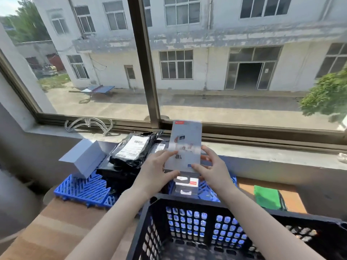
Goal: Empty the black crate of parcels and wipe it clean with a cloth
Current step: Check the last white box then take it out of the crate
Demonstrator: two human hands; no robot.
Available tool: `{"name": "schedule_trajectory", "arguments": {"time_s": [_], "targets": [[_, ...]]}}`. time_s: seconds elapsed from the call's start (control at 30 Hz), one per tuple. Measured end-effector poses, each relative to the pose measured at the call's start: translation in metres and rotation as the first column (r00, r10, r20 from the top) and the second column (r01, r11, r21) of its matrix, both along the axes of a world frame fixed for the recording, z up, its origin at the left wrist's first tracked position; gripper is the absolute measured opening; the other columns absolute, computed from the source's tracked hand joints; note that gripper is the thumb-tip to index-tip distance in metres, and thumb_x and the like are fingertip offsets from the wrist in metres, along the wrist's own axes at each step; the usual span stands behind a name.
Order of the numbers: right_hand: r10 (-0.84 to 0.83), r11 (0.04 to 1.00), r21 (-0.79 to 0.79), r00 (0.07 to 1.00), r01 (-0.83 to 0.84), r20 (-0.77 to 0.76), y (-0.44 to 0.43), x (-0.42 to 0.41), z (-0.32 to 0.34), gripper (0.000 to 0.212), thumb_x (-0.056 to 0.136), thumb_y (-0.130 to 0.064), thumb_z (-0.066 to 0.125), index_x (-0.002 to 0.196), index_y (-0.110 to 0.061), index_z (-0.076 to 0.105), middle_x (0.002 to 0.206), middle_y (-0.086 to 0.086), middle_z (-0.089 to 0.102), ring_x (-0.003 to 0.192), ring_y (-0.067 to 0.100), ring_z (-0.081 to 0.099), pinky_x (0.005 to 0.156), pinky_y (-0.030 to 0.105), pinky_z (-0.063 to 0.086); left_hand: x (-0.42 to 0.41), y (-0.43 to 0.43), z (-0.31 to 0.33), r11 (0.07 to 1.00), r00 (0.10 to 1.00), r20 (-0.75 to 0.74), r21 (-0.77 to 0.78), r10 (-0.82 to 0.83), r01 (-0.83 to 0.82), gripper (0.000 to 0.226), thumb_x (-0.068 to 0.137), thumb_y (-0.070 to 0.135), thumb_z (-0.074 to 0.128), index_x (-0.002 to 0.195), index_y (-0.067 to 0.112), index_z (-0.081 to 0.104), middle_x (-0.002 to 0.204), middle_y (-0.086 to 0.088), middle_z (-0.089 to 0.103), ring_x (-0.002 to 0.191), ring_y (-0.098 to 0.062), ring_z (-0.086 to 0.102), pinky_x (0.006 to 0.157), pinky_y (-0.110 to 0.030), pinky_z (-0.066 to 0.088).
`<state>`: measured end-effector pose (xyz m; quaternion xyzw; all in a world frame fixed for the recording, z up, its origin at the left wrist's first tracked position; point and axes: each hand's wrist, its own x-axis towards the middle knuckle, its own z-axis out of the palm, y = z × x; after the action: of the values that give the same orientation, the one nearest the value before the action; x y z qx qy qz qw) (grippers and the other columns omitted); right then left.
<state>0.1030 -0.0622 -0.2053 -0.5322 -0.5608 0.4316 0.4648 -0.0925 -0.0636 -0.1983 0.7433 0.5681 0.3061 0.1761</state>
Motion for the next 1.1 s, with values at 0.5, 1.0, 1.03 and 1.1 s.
{"name": "schedule_trajectory", "arguments": {"time_s": [0.5,1.0,1.03,1.1], "targets": [[0.036,0.899,-0.427,0.957,0.095,0.288,0.092,-0.02,-0.131,0.061,0.088,-0.002,0.059,0.142,-0.022,0.04,0.123,0.004,0.062,0.107,0.02,0.058,0.077,0.031,0.048,-0.027,0.091,-0.149,0.885,0.98,0.144,-0.426,-0.138,0.187,0.045,0.088,0.017,0.066,0.126,0.041,0.058,0.103,0.01,0.06,0.077,-0.004,0.055,0.077,-0.016,0.048],[0.187,0.862,-0.505,0.944,-0.026,0.27,0.103,-0.012,-0.17,0.075,0.091,-0.005,0.052,0.151,-0.037,0.019,0.141,-0.01,0.046,0.097,0.01,0.056,0.074,0.025,0.048,-0.002,0.094,-0.188,0.903,0.995,0.058,-0.416,-0.087,0.103,0.052,0.1,0.005,0.042,0.148,0.025,0.039,0.16,0.003,0.022,0.146,-0.015,0.022,0.115,-0.023,0.019],[0.169,0.878,-0.479,0.939,-0.006,0.299,0.102,-0.012,-0.168,0.076,0.091,-0.009,0.055,0.151,-0.037,0.018,0.141,-0.011,0.042,0.102,0.011,0.052,0.083,0.027,0.049,-0.003,0.094,-0.187,0.898,0.995,0.057,-0.43,-0.08,0.097,0.052,0.101,0.007,0.042,0.148,0.026,0.038,0.161,0.003,0.018,0.145,-0.015,0.023,0.114,-0.022,0.02],[0.122,0.919,-0.389,0.898,0.059,0.423,0.1,-0.012,-0.165,0.066,0.092,-0.012,0.056,0.149,-0.032,0.029,0.138,-0.007,0.041,0.115,0.015,0.048,0.096,0.03,0.044,-0.004,0.092,-0.184,0.888,0.994,0.085,-0.45,-0.064,0.095,0.051,0.101,0.013,0.046,0.149,0.027,0.037,0.161,0.007,0.016,0.137,-0.011,0.035,0.111,-0.022,0.028]]}}
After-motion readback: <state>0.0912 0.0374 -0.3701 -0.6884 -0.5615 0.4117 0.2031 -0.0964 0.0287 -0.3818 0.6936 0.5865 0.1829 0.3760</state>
